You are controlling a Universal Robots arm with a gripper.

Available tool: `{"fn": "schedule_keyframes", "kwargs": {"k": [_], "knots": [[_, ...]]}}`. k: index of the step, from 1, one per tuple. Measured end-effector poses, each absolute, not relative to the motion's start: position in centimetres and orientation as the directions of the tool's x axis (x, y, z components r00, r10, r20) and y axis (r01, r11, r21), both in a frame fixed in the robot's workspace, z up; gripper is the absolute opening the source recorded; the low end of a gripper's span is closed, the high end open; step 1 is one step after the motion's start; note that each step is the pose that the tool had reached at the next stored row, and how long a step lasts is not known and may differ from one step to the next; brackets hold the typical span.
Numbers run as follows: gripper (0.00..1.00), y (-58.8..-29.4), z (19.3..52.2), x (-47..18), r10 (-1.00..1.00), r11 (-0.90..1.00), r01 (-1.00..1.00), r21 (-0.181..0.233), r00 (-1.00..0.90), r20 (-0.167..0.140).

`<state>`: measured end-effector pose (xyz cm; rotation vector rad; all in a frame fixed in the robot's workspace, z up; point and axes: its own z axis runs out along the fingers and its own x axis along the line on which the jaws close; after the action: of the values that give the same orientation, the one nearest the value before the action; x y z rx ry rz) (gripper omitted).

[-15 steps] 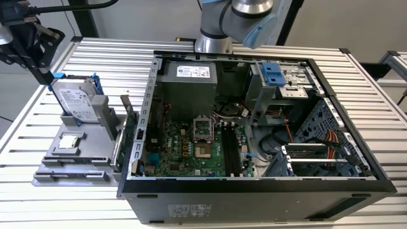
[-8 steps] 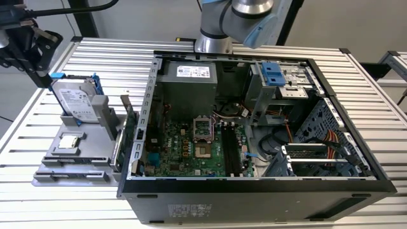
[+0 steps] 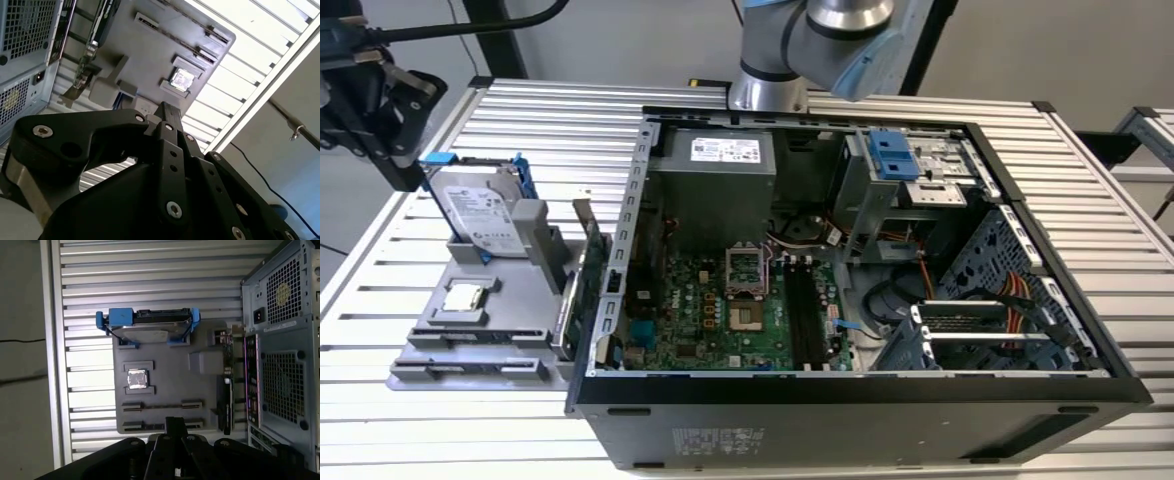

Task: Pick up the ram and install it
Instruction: 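Reach for the ram, then pick up the ram and move it above insertion slot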

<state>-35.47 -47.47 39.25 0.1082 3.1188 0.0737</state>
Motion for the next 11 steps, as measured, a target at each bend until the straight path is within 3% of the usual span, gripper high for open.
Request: {"fn": "schedule_keyframes", "kwargs": {"k": [11], "knots": [[0.00,-48.36,39.25,-35.47,0.068,0.997,0.067,0.048,-0.998,-0.018]]}}
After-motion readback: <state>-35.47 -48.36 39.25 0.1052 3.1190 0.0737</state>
